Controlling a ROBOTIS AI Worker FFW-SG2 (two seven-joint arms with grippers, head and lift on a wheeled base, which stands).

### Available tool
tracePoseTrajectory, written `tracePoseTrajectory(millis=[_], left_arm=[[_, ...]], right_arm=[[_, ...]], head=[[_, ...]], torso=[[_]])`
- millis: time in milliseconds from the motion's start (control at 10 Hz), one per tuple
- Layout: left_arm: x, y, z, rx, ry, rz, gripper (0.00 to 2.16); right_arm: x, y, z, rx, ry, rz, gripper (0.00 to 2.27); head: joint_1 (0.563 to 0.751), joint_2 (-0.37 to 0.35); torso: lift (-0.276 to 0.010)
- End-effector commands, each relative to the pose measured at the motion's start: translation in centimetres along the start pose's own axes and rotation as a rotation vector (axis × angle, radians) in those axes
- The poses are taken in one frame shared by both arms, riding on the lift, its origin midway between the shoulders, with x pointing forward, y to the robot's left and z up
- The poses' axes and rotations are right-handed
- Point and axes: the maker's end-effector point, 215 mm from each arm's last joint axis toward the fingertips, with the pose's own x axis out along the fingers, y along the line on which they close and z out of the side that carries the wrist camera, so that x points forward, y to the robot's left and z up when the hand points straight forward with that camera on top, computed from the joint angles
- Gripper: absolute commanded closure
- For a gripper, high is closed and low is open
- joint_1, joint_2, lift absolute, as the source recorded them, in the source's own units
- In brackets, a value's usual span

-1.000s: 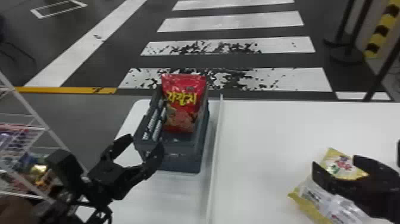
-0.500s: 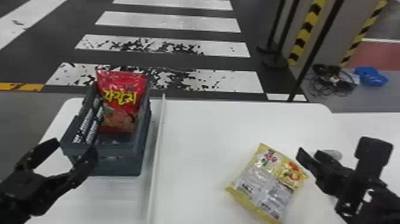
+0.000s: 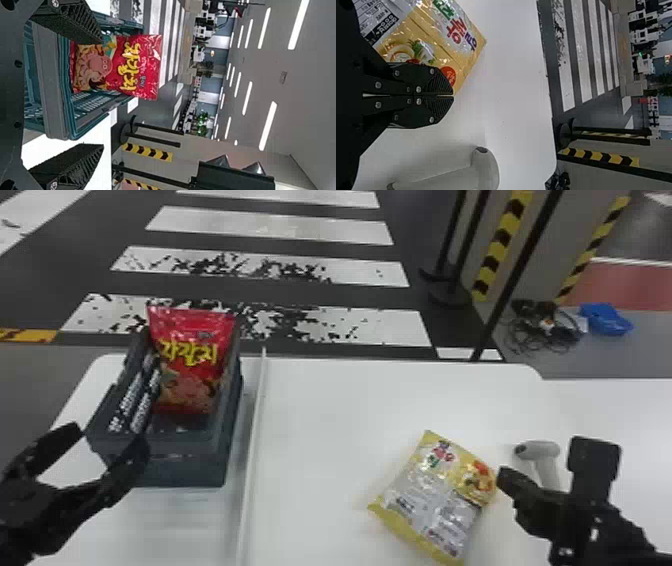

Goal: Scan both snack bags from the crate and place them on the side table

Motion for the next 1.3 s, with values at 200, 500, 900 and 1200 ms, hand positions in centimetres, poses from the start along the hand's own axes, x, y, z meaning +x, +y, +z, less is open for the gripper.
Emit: tracePoseTrajectory(millis=[200,500,900,1200], left_arm=[[0.3,-0.1,-0.8,-0.011,0.009,-0.003,0.07],[0.4,0.1,-1.6,-0.018,0.024,-0.001,0.07],[0.0,0.5,-2.2,-0.023,0.033,0.009,0.07],[0.0,0.4,-2.2,-0.024,0.033,0.010,0.07]], right_arm=[[0.1,-1.4,-3.7,-0.029,0.098,-0.043,2.26],[1.4,-1.6,-4.3,-0.020,0.121,-0.042,2.26],[5.1,-1.3,-4.0,-0.020,0.146,-0.028,2.26],[6.2,-0.9,-2.7,-0.021,0.130,-0.022,2.26]], head=[[0.695,-0.123],[0.695,-0.134],[0.695,-0.129],[0.695,-0.123]], torso=[[-0.095],[-0.095],[-0.095],[-0.095]])
